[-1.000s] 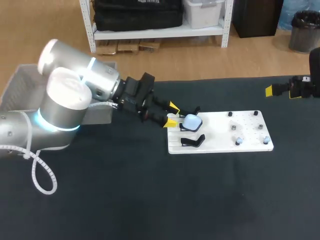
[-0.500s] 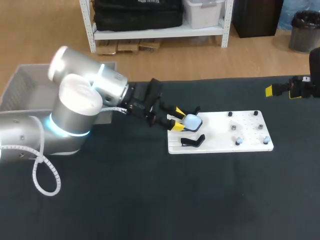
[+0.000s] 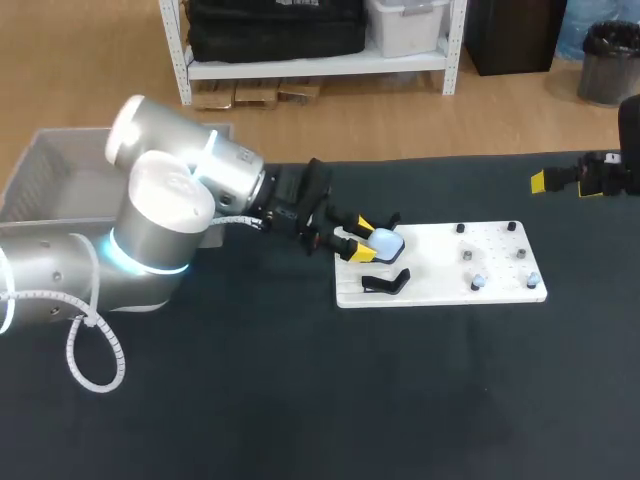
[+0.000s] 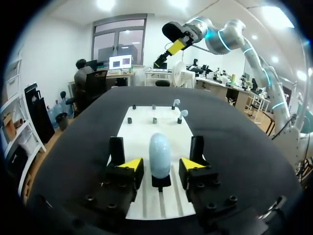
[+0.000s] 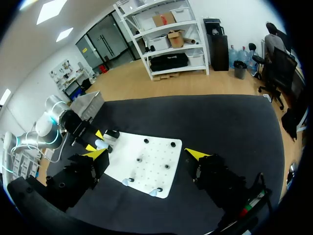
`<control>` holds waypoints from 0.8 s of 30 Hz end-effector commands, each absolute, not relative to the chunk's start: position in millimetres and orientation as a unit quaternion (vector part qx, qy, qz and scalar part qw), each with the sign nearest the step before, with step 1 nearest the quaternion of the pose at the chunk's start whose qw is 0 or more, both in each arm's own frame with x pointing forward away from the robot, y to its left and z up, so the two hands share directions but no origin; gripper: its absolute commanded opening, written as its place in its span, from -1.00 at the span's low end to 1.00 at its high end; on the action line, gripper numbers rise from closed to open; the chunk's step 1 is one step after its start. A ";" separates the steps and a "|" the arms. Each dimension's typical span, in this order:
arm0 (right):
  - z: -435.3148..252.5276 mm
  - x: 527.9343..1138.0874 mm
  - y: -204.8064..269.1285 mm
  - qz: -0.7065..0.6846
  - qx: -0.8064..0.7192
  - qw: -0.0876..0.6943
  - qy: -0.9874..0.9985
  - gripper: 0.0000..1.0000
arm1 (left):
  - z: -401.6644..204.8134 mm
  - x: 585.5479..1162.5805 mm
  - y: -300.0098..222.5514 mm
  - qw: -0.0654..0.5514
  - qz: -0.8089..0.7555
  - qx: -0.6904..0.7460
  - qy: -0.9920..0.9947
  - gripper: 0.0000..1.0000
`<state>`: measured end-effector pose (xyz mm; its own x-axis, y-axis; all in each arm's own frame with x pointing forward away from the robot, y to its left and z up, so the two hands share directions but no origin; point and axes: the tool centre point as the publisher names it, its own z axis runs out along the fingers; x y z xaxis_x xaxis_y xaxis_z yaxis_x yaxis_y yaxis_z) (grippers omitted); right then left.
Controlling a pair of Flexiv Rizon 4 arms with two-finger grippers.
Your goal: Pick up each earbud case from the left stands, insert the matching earbuds, close the lid, and place the case in the box.
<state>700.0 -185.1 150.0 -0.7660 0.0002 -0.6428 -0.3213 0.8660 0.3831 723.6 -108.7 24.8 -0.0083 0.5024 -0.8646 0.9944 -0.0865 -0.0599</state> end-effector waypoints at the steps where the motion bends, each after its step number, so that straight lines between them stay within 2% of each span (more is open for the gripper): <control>1: 150.0 700.0 -185.1 0.243 -0.088 0.330 0.908 1.00 | 22.2 727.2 -114.5 0.319 -0.387 0.626 0.597 -0.11; 13: 150.0 700.0 -185.1 0.243 -0.088 0.330 0.908 1.00 | 17.9 730.7 -119.3 0.320 -0.383 0.622 0.603 -0.34; 24: 150.0 700.0 -185.1 0.243 -0.088 0.330 0.908 1.00 | 15.7 727.8 -121.6 0.319 -0.385 0.621 0.603 -0.34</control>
